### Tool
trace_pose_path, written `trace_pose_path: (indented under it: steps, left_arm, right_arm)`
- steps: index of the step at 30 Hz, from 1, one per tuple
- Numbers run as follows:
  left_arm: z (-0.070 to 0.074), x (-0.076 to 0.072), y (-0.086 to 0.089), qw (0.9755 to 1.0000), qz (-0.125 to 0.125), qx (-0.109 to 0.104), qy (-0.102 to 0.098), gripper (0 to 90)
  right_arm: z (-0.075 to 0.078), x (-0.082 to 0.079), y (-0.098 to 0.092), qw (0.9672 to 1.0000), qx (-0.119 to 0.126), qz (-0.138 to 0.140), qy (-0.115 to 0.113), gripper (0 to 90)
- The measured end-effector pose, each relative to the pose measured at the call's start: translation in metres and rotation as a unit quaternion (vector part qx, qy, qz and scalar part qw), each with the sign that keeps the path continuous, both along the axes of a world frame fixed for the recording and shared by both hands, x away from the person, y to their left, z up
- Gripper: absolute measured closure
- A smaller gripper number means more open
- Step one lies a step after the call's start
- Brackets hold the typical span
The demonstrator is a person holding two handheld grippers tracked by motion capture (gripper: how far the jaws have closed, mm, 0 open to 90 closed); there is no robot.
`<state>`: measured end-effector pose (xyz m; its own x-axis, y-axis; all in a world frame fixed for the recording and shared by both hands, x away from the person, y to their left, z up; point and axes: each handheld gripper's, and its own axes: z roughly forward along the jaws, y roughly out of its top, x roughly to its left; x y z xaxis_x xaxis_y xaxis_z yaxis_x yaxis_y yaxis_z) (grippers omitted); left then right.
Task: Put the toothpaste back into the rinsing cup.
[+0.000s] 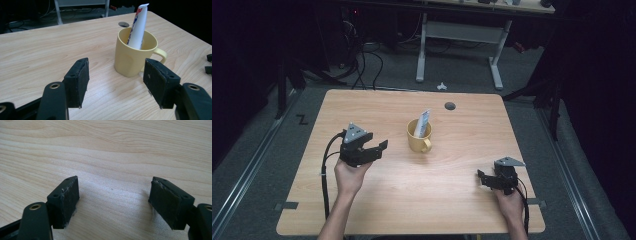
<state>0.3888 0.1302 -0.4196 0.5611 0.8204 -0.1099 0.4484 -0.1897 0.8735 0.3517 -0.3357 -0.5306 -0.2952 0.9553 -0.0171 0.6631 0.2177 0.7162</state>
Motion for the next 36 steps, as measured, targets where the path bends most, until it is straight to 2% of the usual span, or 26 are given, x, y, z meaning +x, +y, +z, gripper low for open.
trace_pose_path:
  steps: [36]
  left_arm:
    - [-0.013, -0.016, 0.021, 0.9997, 0.023, 0.0, 0.008, 38.0]
  right_arm:
    - [0.0, 0.0, 0.0, 1.0, 0.0, 0.0, 0.0, 23.9]
